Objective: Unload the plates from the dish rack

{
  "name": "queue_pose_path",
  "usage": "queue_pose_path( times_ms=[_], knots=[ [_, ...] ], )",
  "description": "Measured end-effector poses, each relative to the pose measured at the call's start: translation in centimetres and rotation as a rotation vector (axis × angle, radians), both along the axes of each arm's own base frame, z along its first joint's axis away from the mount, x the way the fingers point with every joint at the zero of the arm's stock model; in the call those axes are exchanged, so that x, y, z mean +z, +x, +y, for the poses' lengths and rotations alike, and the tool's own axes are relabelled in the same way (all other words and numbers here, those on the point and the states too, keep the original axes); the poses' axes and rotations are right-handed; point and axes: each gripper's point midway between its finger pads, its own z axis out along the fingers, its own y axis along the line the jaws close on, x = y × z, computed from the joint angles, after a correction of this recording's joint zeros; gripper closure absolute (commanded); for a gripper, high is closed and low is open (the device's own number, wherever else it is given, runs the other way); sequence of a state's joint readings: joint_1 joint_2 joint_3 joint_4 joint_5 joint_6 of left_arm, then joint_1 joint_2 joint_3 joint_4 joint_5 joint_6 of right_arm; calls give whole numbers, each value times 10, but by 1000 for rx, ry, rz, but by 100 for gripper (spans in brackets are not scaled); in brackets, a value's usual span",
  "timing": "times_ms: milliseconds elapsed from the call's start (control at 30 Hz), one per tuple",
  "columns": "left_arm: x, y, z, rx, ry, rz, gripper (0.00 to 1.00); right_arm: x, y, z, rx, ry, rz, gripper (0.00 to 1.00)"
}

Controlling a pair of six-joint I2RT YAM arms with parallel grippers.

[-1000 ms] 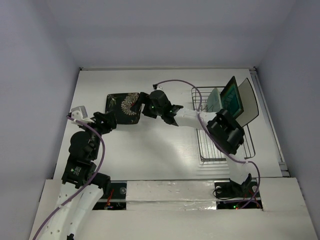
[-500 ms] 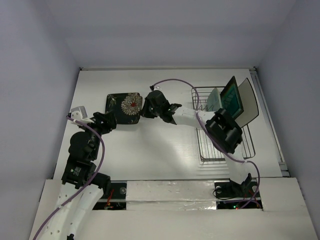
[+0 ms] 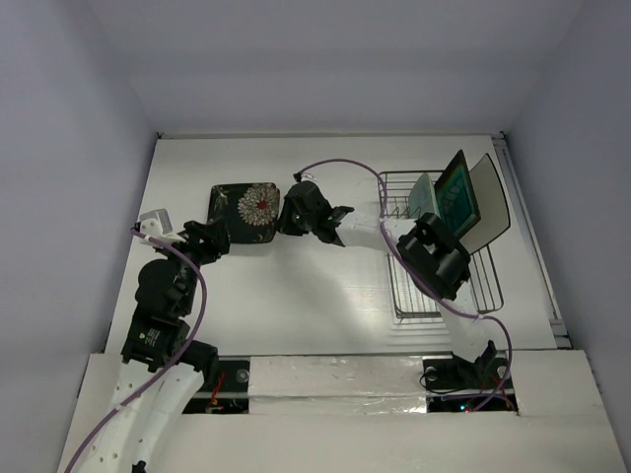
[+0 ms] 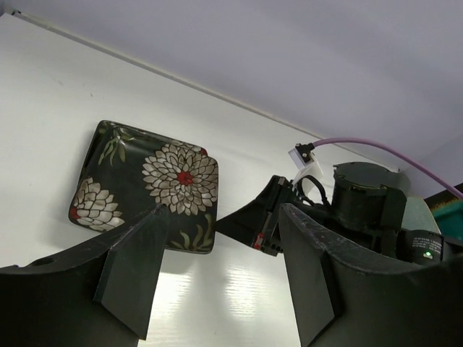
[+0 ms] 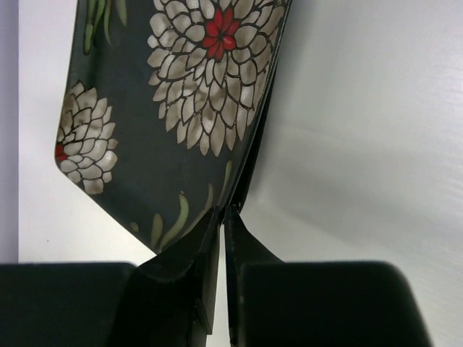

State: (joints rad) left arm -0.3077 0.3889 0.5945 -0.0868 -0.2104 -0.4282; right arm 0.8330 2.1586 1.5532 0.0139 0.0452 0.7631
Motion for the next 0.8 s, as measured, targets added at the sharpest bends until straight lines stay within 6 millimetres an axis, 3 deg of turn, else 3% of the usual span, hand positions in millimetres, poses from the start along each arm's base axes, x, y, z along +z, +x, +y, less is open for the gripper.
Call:
queue_pose_path(
  times_ms=[300, 400, 433, 567, 600, 633, 700, 733, 767, 800],
  knots=[
    [0, 0, 0, 0, 0, 0, 41, -9, 24, 2, -38, -13, -4, 88],
    [0, 0, 0, 0, 0, 1, 41, -11, 26, -2, -45, -20, -2, 69],
    [0, 0, 0, 0, 0, 1, 41, -12, 24, -6, -47, -27, 0, 56],
    [-1, 0, 0, 0, 1, 2, 41, -11, 4, -32, -45, -68, 12, 49],
    [-1, 0, 0, 0, 1, 3, 42, -5, -1, -39, -44, -74, 5, 54],
    [-2, 1, 0, 0, 1, 4, 48, 6, -6, -45, -40, -74, -12, 82],
    [-4, 1, 0, 0, 0, 8, 56, 38, -12, -58, -44, -66, -63, 100],
    [-4, 1, 0, 0, 0, 9, 62, 57, -15, -67, -52, -66, -99, 100],
    [-5, 1, 0, 0, -1, 9, 80, 80, -19, -79, -69, -66, -141, 100],
    [-5, 0, 0, 0, -5, 10, 91, 102, -20, -92, -93, -73, -186, 100]
  ],
)
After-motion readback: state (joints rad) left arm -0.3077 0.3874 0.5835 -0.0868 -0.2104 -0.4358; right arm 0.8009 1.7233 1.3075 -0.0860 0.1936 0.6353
